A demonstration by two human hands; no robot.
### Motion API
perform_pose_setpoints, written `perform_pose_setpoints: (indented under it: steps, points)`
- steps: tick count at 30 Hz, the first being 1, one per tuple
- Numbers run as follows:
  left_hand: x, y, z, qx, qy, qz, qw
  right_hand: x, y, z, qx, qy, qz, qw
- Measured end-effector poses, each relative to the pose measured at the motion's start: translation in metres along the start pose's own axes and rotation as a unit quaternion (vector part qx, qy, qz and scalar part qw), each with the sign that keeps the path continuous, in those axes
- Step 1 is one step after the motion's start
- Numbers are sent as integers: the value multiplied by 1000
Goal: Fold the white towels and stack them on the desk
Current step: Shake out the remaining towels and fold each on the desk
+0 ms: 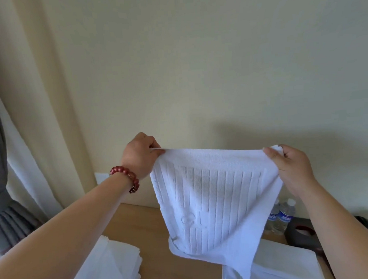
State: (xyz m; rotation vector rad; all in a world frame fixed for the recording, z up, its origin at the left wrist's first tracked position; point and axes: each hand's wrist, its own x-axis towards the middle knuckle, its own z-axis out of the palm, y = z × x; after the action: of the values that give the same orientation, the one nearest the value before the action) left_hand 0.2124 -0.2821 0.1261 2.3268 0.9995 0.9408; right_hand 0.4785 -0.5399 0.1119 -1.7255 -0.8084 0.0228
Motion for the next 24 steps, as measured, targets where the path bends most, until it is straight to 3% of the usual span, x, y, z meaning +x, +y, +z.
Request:
perform_pose_setpoints:
  steps: [4, 8, 13, 17, 20, 21, 22, 24]
  points:
    - [0, 0, -2, 43, 2, 83, 996, 9, 0, 0, -28, 35, -23, 999]
    - [9, 7, -11, 31, -44, -11, 999, 17, -1, -3, -75, 23, -37, 996]
    - [11, 10, -21, 36, -78, 2, 996, 21, 8, -3, -139, 0, -41, 989]
    - [11, 24, -26, 63, 19, 116, 991, 24, -3, 1, -134, 93, -50, 985]
    - [10, 43, -41, -74, 149, 91, 982, 16, -22, 11, -58, 189, -97, 976]
    - [5, 45, -39, -100, 168, 79, 978, 12, -22, 18, -66, 183, -112, 975]
    - [-2, 43, -30, -85, 155, 81, 981, 7, -15, 26, -107, 129, -106, 980]
    - [-20, 19, 4, 77, 22, 102, 992, -9, 21, 37, -235, -55, -36, 970]
